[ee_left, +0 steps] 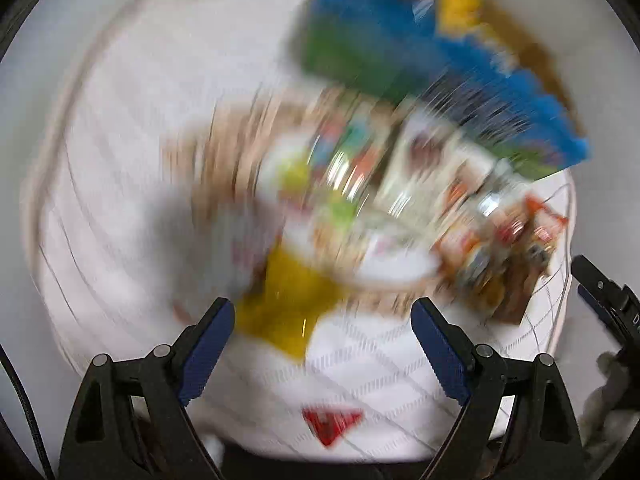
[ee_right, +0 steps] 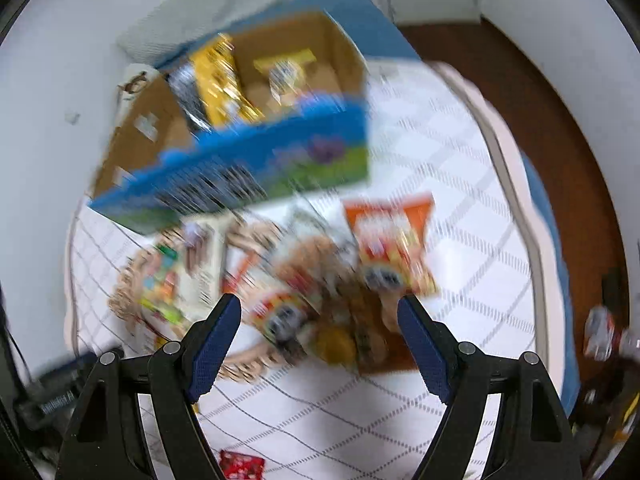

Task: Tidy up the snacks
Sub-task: 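Move both tools back over the snack pile, then grasp the yellow chip bag with the left tool while the right tool grasps the brown cake packet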

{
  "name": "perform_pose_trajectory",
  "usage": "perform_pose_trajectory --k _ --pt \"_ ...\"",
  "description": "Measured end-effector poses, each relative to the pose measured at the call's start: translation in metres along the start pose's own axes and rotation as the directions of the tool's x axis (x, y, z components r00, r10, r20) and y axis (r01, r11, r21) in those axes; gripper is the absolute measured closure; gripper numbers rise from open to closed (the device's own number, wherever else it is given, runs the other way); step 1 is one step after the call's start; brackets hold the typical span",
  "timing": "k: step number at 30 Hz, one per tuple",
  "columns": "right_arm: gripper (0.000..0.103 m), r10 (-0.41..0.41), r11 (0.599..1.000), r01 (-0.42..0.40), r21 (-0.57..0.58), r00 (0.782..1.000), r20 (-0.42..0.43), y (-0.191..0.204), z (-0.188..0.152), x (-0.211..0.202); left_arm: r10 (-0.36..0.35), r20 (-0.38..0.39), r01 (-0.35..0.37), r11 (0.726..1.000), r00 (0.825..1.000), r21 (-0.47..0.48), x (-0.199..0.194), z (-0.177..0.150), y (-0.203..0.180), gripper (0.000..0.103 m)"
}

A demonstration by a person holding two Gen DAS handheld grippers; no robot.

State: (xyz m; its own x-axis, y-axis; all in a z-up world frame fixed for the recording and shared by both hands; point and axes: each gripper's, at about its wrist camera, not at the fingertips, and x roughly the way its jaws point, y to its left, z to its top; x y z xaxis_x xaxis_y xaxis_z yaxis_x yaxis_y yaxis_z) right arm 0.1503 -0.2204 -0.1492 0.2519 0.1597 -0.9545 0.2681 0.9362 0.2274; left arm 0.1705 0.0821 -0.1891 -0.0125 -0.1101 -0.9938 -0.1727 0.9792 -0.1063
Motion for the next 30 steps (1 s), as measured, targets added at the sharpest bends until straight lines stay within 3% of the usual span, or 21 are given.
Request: perform_pose_trajectory --k 1,3,6,9,13,15,17,18,19,24,28,30 --pt "0.02 -0.003 1.0 0.003 0.019 1.0 -0.021 -0.007 -0.005 0.009 -0.001 -0.028 0.0 0.999 1.0 -0.052 0.013 -0.007 0.011 0.013" --pt "0.02 -0.006 0.999 0.01 0.048 0.998 -0.067 -0.02 -0.015 0.028 0.045 -0.021 -0.046 0.998 0.999 -0.051 0.026 -0.014 0.018 0.014" --pt "0.02 -0.026 0.998 0.031 0.049 0.995 -0.095 -0.031 -0.024 0.043 0.137 0.032 -0.14 0.983 0.99 0.117 0.037 -0.018 0.0 0.014" --pt "0.02 -0.058 0.997 0.062 0.034 0.991 -0.117 -0.038 -0.026 0.057 0.246 0.091 -0.262 0.915 0.965 0.306 0.053 -0.022 -0.029 0.014" --pt "0.02 -0.086 0.996 0.089 0.01 0.986 -0.145 -0.042 -0.026 0.076 0.316 0.122 -0.336 0.824 0.941 0.457 0.076 -0.028 -0.06 0.014" --pt "0.021 -0.109 0.994 0.109 -0.007 0.983 -0.15 -0.041 -0.024 0.086 0.333 0.11 -0.343 0.802 0.936 0.489 0.086 -0.03 -0.068 0.031" --pt "0.027 -0.118 0.993 0.118 -0.011 0.981 -0.157 -0.042 -0.023 0.096 0.346 0.081 -0.34 0.806 0.935 0.485 0.097 -0.03 -0.07 0.04" --pt "0.038 -0.114 0.993 0.114 -0.009 0.982 -0.152 -0.043 -0.022 0.099 0.344 0.07 -0.335 0.815 0.936 0.474 0.1 -0.03 -0.071 0.04" --pt "0.043 -0.129 0.992 0.128 -0.016 0.981 -0.147 -0.043 -0.021 0.1 0.338 0.062 -0.327 0.825 0.939 0.46 0.102 -0.03 -0.071 0.04" --pt "0.044 -0.131 0.991 0.124 -0.055 0.978 -0.163 -0.043 -0.031 0.103 0.176 -0.06 -0.154 0.949 0.982 0.275 0.1 -0.031 -0.054 0.042" --pt "0.044 -0.108 0.993 0.094 -0.074 0.968 -0.228 -0.046 -0.062 0.099 0.054 -0.109 -0.034 0.984 0.993 0.176 0.099 -0.04 -0.044 0.042" --pt "0.045 -0.109 0.992 0.087 -0.095 0.959 -0.26 -0.045 -0.078 0.098 0.051 -0.115 -0.029 0.983 0.992 0.182 0.105 -0.043 -0.041 0.041"
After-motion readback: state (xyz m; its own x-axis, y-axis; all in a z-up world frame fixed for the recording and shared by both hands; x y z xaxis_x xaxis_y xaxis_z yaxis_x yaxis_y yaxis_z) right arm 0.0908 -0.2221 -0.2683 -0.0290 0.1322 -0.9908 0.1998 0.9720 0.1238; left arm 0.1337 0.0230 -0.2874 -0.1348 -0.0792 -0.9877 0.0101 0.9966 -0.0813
